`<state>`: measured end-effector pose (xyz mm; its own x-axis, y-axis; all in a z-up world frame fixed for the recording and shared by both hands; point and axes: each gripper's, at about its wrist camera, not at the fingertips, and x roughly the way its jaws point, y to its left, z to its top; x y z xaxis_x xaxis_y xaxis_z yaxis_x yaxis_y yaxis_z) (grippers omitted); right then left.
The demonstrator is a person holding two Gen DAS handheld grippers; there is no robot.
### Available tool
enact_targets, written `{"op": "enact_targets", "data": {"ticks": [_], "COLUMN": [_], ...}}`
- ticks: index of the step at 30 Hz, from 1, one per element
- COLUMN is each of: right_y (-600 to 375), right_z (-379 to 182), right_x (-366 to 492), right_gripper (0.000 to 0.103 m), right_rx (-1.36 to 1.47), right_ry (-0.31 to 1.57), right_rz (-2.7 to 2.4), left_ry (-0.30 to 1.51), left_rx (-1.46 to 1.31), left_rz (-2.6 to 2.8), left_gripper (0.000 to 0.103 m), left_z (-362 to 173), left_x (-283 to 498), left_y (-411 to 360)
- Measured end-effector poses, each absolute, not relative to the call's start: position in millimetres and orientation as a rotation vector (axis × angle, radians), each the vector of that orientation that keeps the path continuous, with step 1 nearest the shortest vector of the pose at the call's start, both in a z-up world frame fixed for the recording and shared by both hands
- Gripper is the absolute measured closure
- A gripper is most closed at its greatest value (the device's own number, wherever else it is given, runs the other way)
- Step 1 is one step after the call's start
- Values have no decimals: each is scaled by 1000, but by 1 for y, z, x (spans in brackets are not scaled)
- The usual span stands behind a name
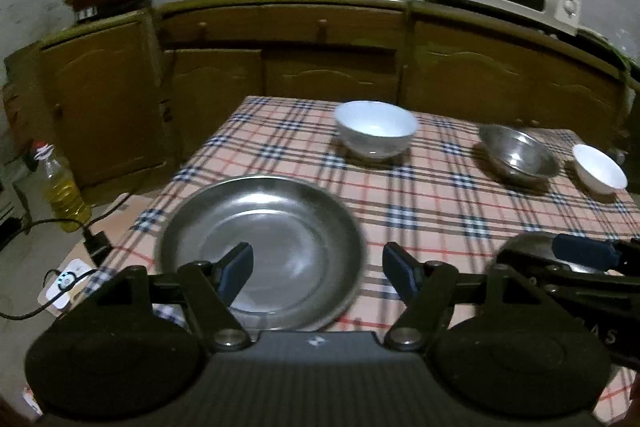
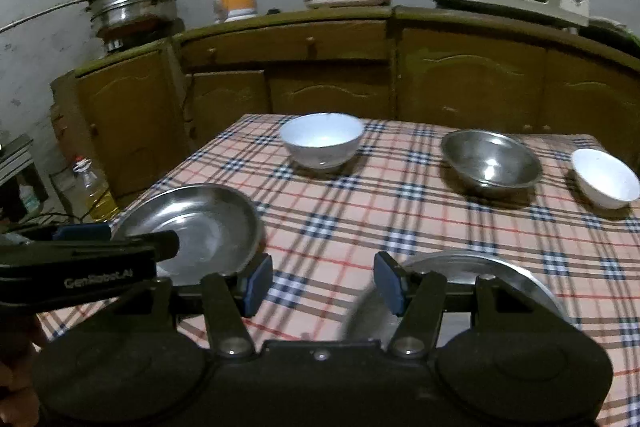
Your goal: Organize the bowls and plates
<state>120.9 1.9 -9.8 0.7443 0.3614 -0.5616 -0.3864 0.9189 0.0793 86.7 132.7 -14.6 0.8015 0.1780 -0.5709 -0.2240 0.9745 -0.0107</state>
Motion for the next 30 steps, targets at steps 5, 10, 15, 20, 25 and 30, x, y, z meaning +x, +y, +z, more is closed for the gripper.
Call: {"op": "enact_targets", "data": {"ticks": [5,10,15,20,25,30], "right_y": [30,52,69,84,94,102], "right_z": [-17,-27,-39,-52,-67,-82], "right_x": [127,138,152,167,182,198], "right_gripper": [34,34,34,34,34,34], "right_rx": [-58,-58,-45,-51,-40,-6], "right_ry": [628,659,702,739,779,824], "right_rz": [438,457,460,448,439,445], "left_ry": [606,614,626,646,685,720], "left_rx": [-99,-121,-140,-156,-170,-204], "left_rz": [267,338,398,417,405,388], "left_gripper": [30,27,24,24,26,54], "left_z": [-20,-27,-36,-47,-59,-65], "left_x": [86,89,98,116,129,136], "left_y": [164,202,236,257,269,276]}}
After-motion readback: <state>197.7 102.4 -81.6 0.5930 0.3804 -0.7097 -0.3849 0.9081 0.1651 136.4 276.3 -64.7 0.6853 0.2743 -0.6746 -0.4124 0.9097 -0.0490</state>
